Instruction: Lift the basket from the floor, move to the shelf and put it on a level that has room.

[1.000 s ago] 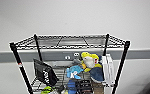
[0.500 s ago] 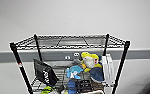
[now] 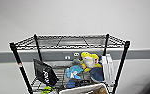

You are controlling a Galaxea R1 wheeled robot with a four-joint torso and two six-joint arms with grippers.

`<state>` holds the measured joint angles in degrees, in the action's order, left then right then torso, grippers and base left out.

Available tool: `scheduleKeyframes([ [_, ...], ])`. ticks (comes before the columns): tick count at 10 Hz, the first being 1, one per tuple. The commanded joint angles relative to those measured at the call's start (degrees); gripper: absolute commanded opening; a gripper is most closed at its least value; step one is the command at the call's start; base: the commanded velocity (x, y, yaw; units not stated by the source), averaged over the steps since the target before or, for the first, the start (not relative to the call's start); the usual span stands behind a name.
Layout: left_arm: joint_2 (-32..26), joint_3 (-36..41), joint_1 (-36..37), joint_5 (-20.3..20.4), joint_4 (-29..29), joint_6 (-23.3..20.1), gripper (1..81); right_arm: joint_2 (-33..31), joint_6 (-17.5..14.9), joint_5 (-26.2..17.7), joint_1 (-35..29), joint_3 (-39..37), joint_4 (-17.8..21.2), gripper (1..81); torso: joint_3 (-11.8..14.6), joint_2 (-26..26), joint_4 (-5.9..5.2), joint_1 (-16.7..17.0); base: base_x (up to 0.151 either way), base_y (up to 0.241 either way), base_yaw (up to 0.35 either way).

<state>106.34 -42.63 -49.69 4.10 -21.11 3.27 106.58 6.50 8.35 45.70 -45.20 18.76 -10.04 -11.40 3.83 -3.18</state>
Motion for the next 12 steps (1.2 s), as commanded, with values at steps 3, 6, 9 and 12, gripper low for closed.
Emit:
scheduleKeyframes([
  [3,-6.1,13.1,12.8,-0.8,2.4,0.2,1.0,-4.1,3.7,-1.3,-11.8,10.1,1.2,1.0,0.0,0.0,0.0,0.0,0.0,0.0,0.0],
  [6,-8.5,16.0,18.3,-0.8,2.4,3.9,1.0,-5.3,7.3,-1.7,-16.5,12.3,1.3,1.0,0.0,0.0,0.0,0.0,0.0,0.0,0.0],
  [9,-9.1,17.4,23.6,-1.0,2.3,8.0,1.0,-7.5,11.2,-2.7,-22.3,14.8,1.2,1.0,0.0,0.0,0.0,0.0,0.0,0.0,0.0],
  [12,-11.7,20.2,30.2,-1.6,2.3,12.1,1.0,-8.5,15.5,-4.7,-28.2,16.3,1.2,1.0,0.0,0.0,0.0,0.0,0.0,0.0,0.0],
])
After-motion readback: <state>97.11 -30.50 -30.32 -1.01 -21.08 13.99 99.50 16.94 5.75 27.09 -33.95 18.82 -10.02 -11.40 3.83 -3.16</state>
